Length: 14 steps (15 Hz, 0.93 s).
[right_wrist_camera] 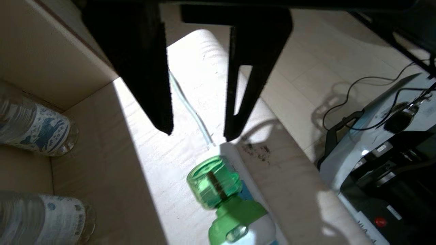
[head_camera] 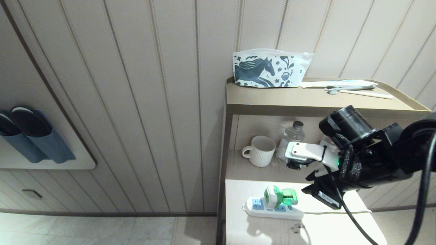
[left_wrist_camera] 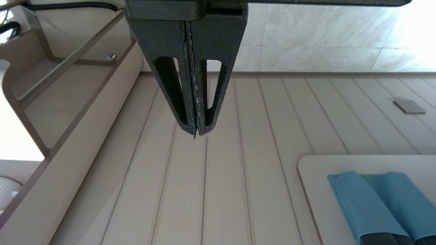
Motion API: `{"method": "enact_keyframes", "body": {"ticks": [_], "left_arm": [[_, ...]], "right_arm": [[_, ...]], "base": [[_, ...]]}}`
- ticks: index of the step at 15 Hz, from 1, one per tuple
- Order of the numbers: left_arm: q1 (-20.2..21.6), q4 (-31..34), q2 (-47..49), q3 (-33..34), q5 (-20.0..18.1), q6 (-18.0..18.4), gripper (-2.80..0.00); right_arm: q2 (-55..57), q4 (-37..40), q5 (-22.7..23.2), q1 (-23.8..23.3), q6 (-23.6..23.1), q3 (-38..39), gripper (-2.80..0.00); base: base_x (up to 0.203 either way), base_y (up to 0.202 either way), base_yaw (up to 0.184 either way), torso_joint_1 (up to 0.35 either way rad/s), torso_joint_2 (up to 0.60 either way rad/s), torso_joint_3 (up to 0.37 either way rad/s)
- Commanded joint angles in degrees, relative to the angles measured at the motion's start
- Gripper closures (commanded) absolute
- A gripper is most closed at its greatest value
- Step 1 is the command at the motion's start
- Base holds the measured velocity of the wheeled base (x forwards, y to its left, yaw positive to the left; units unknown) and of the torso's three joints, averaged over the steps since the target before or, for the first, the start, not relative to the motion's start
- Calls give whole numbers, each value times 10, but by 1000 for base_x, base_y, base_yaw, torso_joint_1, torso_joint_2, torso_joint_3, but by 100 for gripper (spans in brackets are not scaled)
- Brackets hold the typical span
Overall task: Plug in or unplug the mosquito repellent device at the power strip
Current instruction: Hold the socket with your left hand and unplug it with your right hand
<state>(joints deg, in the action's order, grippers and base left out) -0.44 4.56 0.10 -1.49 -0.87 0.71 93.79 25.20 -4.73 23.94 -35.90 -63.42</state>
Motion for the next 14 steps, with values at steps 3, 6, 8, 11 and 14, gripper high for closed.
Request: {"method": "enact_keyframes", "body": {"ticks": [3,6,8,11,14], "left_arm": [[0,0,1,0,0,0,0],[0,0,0,0,0,0,0],[0,1,0,0,0,0,0],[0,1,1,0,0,0,0],[0,0,0,0,0,0,0]], "right_arm": [[44,-8,-3,1,-32,-12,-280],[48,-3,-24,5,-68,-3,-280],[50,-1,-52,6,-116,16,-280],[62,-3,-63,20,-126,15,-280],[104,-5,-48,21,-133,-4,-280]], "base": [[0,0,0,0,0,0],[0,0,0,0,0,0],[0,0,0,0,0,0],[0,0,0,0,0,0],[0,0,0,0,0,0]]}}
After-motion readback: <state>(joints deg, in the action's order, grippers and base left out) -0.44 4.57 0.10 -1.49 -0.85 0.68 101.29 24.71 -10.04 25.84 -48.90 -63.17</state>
